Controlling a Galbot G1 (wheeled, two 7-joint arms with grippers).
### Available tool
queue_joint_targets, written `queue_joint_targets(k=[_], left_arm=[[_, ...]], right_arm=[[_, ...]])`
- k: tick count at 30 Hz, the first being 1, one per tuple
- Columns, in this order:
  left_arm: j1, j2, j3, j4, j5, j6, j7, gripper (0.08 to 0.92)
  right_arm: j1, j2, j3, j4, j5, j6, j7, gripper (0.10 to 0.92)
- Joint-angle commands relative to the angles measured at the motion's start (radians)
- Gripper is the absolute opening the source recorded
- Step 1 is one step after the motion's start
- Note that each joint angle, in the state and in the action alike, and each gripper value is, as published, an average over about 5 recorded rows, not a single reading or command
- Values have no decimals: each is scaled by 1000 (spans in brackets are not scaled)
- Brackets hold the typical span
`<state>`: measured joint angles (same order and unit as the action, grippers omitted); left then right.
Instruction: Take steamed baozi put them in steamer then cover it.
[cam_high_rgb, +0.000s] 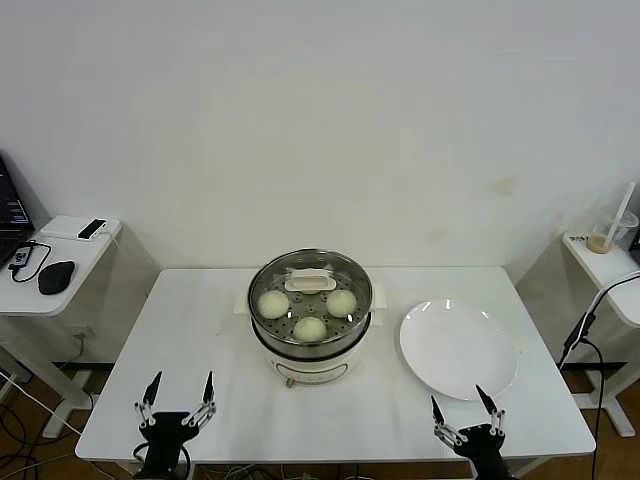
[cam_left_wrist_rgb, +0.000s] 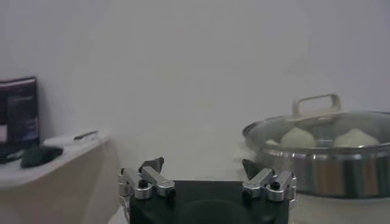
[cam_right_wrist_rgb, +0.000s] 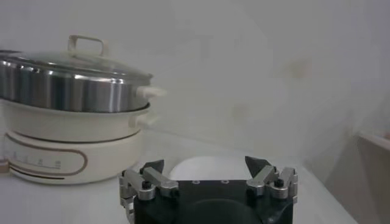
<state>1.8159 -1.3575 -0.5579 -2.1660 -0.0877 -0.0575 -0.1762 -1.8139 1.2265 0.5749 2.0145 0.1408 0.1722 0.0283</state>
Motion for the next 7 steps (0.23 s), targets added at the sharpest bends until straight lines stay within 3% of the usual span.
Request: queue_joint_targets(k=[1,7], left_arm=[[102,-13,-26,-5,-41,-45,1,823],[95,-12,-39,-22,-32,-43,3,823]], right_arm=[[-7,-31,-15,10,48,-10,13,823],[-9,-26,-19,9,46,-10,18,823]])
